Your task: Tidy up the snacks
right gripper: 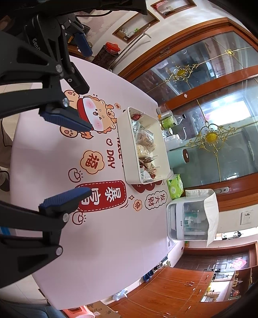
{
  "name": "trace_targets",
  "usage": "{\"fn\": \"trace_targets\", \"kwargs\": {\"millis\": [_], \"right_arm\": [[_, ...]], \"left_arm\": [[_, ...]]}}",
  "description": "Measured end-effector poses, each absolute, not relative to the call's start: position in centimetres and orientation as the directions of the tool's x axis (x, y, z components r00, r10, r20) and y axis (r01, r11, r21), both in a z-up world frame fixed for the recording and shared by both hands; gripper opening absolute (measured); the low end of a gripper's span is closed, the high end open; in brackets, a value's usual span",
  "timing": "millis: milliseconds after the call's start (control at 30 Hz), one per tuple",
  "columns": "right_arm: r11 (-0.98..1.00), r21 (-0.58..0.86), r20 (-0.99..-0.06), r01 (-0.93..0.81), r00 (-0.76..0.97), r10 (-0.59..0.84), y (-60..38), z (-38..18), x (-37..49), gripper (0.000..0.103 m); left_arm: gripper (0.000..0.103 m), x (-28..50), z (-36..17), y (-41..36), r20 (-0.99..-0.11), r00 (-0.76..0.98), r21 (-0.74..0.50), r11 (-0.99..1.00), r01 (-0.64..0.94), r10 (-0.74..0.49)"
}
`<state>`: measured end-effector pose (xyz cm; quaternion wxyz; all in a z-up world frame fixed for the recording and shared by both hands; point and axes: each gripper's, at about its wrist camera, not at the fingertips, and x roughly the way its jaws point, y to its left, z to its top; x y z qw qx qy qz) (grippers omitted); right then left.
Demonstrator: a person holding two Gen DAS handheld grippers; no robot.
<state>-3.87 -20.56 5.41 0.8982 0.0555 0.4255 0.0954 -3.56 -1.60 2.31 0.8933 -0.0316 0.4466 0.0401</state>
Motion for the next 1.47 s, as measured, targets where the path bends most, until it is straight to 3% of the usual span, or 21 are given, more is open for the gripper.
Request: {"fn": "trace_targets", "kwargs": {"millis": [1467], "right_arm": [[0.975, 0.193, -0.758, -0.108, 0.614, 0.218, -21.3, 5.24, -3.62, 0.059]], "left_arm": [[0.102, -3.82, 1.81, -1.63, -0.819, 0.572, -0.015, 0.997, -0.079, 0.033]]}}
